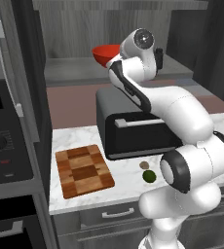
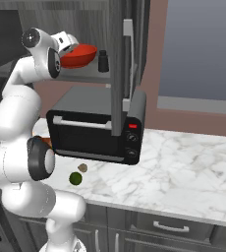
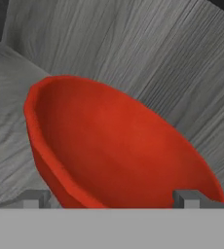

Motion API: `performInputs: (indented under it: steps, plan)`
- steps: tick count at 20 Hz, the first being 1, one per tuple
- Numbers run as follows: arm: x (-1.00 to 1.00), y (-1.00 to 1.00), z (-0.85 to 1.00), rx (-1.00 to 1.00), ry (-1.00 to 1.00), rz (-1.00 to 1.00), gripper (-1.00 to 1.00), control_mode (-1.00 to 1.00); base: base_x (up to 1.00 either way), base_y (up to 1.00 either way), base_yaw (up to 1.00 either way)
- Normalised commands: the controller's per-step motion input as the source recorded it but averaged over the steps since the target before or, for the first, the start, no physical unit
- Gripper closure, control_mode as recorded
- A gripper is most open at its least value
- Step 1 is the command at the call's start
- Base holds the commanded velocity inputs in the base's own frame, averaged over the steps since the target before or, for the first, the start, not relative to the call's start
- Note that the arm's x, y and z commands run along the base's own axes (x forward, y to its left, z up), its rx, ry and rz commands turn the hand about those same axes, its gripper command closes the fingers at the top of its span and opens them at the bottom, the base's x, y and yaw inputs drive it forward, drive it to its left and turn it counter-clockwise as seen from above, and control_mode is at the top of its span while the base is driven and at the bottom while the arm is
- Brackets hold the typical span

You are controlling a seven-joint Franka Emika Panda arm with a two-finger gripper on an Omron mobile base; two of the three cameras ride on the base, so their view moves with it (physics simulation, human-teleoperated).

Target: Open the cabinet. Place the bowl and condiment on the counter. Then place the lime and garlic on the cutting board.

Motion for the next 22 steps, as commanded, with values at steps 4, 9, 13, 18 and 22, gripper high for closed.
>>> performInputs:
  steps: [4,9,13,18,22]
  plan:
    - [0.26,0.0,-0.08,-0.04,0.04,0.0,-1.0,-1.0,0.0,0.0,0.0]
    - [0.26,0.0,-0.08,-0.03,0.03,0.0,-1.0,-1.0,0.0,0.0,0.0]
    - [0.22,0.0,-0.05,-0.03,0.04,0.0,1.0,-1.0,0.0,0.0,0.0]
    - [0.02,0.0,0.0,0.0,0.01,0.0,1.0,-1.0,0.0,0.0,0.0]
    - [0.0,0.0,0.05,0.0,-0.01,0.0,1.0,-1.0,0.0,0.0,0.0]
